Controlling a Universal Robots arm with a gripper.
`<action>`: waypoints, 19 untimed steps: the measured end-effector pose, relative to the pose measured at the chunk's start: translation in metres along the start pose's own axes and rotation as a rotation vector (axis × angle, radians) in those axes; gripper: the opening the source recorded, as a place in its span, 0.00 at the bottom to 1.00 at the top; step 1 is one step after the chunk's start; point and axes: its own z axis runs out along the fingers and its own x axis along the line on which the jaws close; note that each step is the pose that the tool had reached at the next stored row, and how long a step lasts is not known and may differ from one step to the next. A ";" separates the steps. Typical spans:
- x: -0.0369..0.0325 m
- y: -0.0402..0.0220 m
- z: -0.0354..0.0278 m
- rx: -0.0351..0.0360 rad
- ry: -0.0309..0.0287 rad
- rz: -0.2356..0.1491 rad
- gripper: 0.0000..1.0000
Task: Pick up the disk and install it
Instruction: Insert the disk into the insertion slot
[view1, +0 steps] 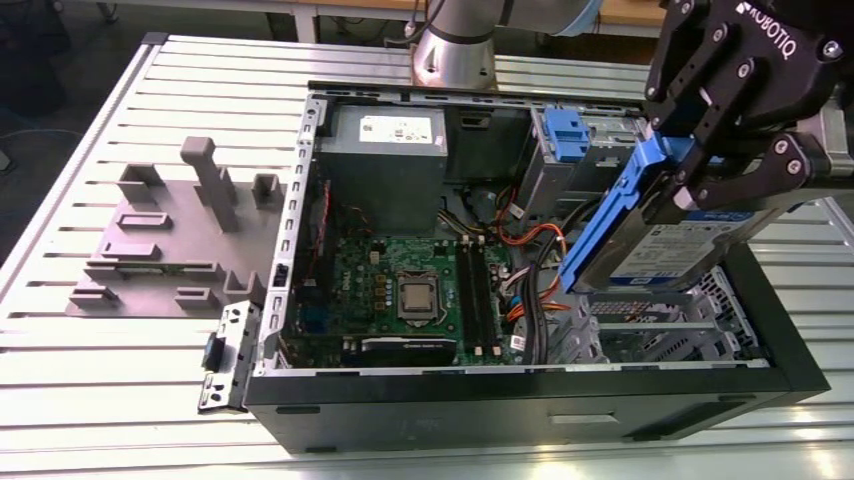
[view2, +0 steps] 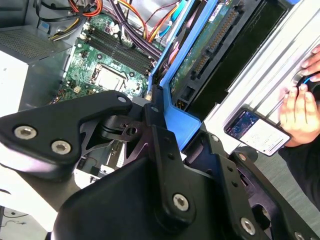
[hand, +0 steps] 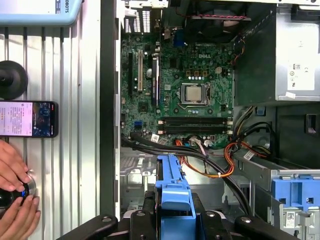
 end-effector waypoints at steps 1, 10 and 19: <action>0.0002 -0.0005 0.0001 0.0000 0.0000 0.000 0.36; 0.0004 -0.0136 0.0053 0.0018 0.0001 0.000 0.36; 0.0014 -0.0292 0.0188 0.0025 0.0019 -0.001 0.36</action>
